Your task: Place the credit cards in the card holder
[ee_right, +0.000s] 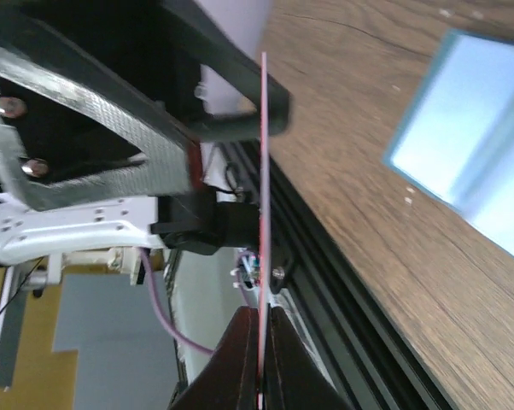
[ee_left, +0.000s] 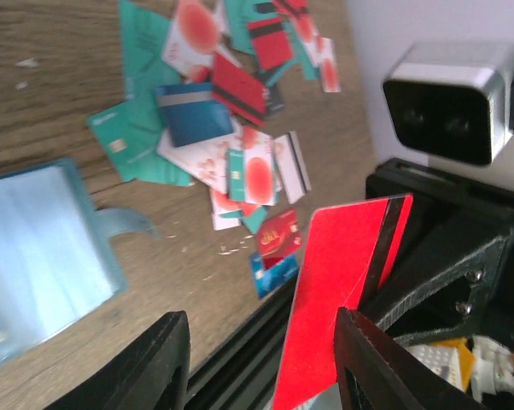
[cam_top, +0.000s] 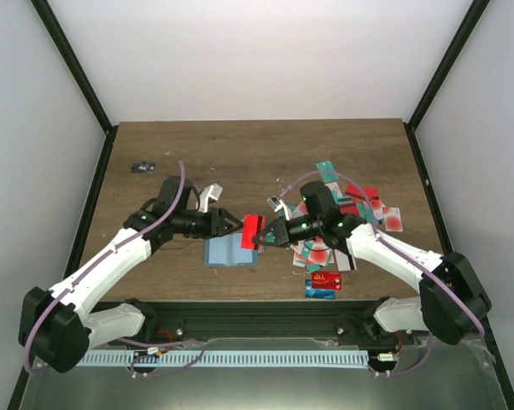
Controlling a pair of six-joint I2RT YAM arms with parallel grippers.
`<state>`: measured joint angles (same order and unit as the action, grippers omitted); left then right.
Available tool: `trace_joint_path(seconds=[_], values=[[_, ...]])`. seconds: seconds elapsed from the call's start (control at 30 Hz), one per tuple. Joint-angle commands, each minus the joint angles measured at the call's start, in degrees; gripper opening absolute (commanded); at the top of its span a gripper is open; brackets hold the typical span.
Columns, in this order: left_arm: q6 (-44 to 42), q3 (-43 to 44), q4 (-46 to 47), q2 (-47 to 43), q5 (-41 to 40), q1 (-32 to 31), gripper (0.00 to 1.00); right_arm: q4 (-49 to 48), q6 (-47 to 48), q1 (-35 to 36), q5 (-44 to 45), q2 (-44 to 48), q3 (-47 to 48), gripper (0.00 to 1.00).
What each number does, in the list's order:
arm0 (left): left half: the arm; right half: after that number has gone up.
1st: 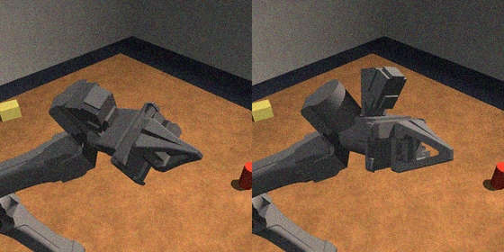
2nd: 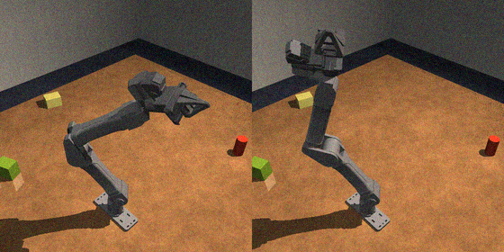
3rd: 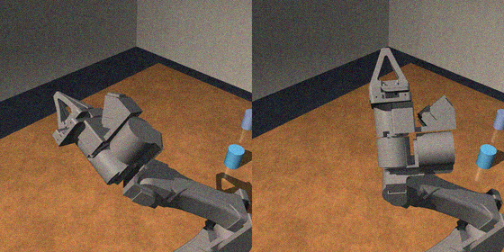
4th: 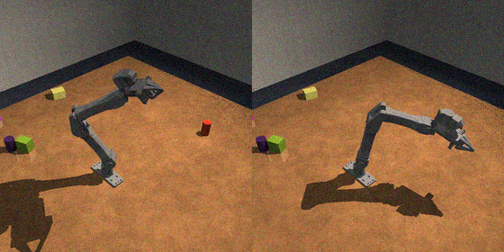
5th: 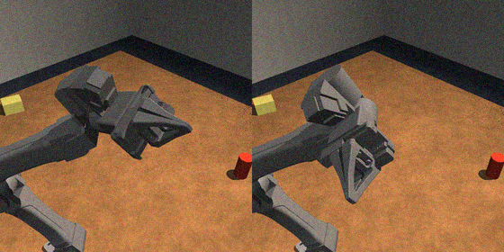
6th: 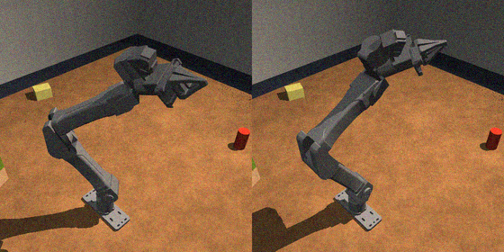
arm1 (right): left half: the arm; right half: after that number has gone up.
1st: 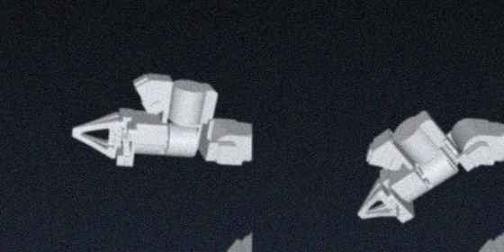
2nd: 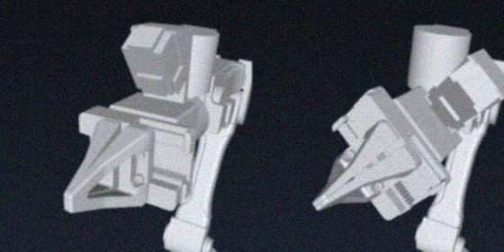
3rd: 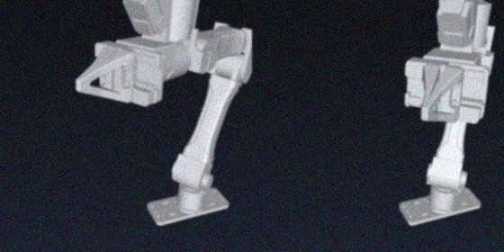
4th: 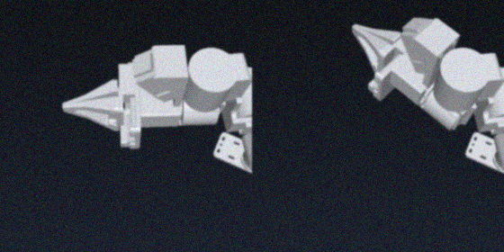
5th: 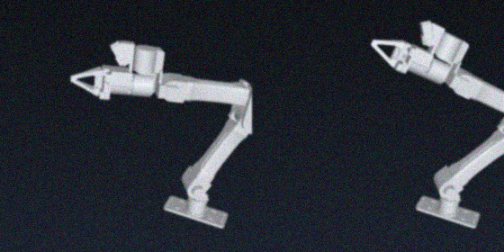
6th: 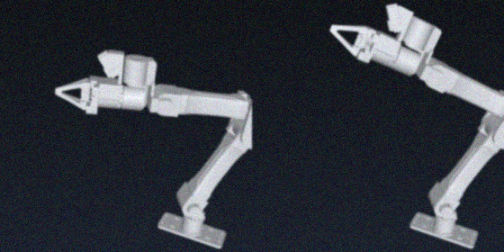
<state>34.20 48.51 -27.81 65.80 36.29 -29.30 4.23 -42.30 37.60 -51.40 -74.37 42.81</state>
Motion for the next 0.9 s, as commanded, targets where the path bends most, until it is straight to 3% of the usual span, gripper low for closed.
trace_joint_path(seconds=[0.0,0.17,0.23,0.3,0.33,0.4,0.6,0.73,0.87], values=[[0.4,-1.87,8.85,-1.58,10.05,0.65,0.5,-1.95,5.59,-1.82,-11.04,-1.33,5.66,0.01],[4.19,-3.56,16.78,-1.08,15.8,0.65,0.47,-5.48,4.28,-1.83,-16.2,-2.37,6.68,0.01],[5.37,-3.62,19.32,-0.78,17.84,0.65,0.33,-6.88,3.38,-1.83,-17.0,-2.69,6.83,0.01],[5.48,-3.61,21.2,-0.89,18.59,0.65,0.07,-6.99,2.92,-1.89,-16.35,-3.32,7.57,0.01],[6.82,-3.52,21.49,-1.12,18.51,0.65,0.04,-6.39,2.73,-2.03,-14.78,-3.47,8.13,0.01],[7.34,-3.38,21.7,-1.71,17.64,0.66,0.04,-4.99,1.43,-2.91,-10.61,-3.48,9.05,0.02],[9.73,-4.51,23.16,-2.94,15.44,0.65,0.04,-18.26,-10.54,-4.42,-7.25,-0.87,5.09,0.21],[10.68,-4.83,23.6,-3.85,13.89,0.69,0.04,-20.8,-13.14,-4.55,-4.99,0.32,4.48,0.18],[11.54,-5.57,24.19,-4.34,12.91,0.65,0.04,-23.67,-15.4,-4.49,-4.59,0.67,3.21,0.08]])
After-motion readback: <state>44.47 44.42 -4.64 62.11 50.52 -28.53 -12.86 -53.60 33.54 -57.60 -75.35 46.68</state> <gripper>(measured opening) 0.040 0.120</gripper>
